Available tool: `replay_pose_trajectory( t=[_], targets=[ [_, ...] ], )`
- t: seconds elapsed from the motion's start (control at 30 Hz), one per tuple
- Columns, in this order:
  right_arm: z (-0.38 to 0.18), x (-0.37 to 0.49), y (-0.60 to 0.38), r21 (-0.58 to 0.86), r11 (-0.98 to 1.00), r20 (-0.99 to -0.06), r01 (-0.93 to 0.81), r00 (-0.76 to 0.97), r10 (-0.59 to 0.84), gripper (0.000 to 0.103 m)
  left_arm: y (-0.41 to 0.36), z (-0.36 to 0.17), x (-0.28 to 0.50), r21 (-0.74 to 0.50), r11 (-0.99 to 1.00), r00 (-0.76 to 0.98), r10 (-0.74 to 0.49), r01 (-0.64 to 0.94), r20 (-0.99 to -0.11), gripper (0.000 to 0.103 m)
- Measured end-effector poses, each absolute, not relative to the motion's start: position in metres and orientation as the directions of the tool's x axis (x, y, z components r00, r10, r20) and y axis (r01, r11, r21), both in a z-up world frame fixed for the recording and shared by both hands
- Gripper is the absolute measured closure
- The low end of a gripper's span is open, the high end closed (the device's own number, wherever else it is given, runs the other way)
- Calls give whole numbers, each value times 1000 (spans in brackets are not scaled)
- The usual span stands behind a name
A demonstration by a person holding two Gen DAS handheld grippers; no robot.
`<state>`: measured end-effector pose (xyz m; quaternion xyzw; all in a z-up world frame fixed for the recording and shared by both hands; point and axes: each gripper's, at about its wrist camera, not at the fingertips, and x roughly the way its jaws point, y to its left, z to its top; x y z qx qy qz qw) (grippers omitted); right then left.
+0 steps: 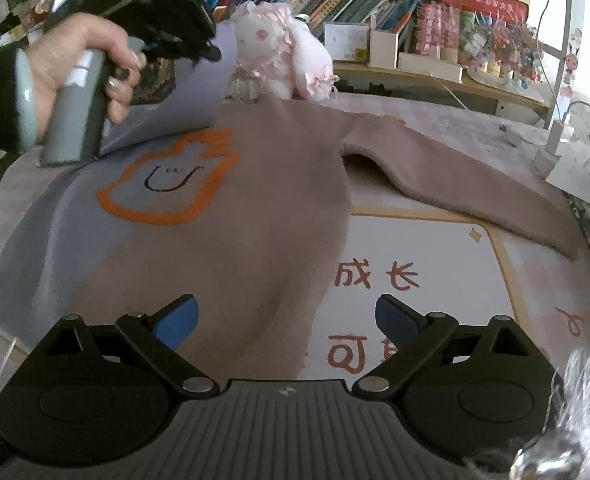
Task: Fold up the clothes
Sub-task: 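Lift the sleeve with the left gripper across the sweater body, then lay the grey sleeve across the body and open the left gripper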
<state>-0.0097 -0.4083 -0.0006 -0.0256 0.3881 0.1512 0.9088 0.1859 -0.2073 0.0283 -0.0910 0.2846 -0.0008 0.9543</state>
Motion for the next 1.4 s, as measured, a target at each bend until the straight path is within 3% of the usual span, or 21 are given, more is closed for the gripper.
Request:
replay_pose_trajectory(
  t=[0.13, 0.23, 0.4, 0.47, 0.63, 0.77, 0.87, 1.0, 1.13, 1.23, 1.33, 1.4],
  targets=[
    [-1, -12, -410, 63, 954, -720, -293, 649, 247, 7, -218, 15, 194, -133, 990, 819, -34, -53, -572, 100],
    [-2, -13, -411, 59, 955, -725, -291, 645, 242, 7, -226, 6, 199, -109, 993, 786, -42, -33, -617, 92],
    [-2, -10, -410, 68, 954, -726, -292, 642, 248, 7, -231, 13, 181, -141, 985, 756, -170, 103, -632, 36],
    [-4, -8, -408, 80, 950, -726, -300, 636, 262, 7, -226, 26, 157, -152, 978, 786, -206, 144, -582, 29],
    [-10, -2, -399, 117, 943, -731, -312, 615, 295, 7, -172, 42, 86, -85, 995, 820, -97, 60, -564, 29],
    [-13, 2, -398, 143, 949, -740, -280, 606, 290, 8, -116, 32, 40, 58, 993, 768, 115, -101, -631, 29],
    [-14, 4, -398, 162, 958, -748, -236, 604, 275, 10, -80, 15, 13, 86, 981, 693, 184, -173, -697, 29],
    [-16, 4, -399, 184, 969, -756, -164, 607, 246, 13, -54, -3, -4, 43, 973, 645, 182, -226, -742, 29],
    [-18, 5, -401, 197, 976, -769, -89, 605, 210, 27, -47, -13, -5, -45, 971, 642, 121, -236, -757, 29],
    [-16, 3, -398, 153, 985, -773, -78, 611, 168, 43, -48, -18, -4, -69, 976, 643, 82, -207, -762, 30],
    [-16, 0, -395, 149, 987, -774, -65, 614, 158, 59, -50, -19, -2, -71, 979, 644, 70, -190, -762, 39],
    [-15, -2, -393, 139, 988, -777, -63, 612, 148, 70, -49, -18, -1, -84, 979, 648, 58, -187, -760, 73]
  ],
)
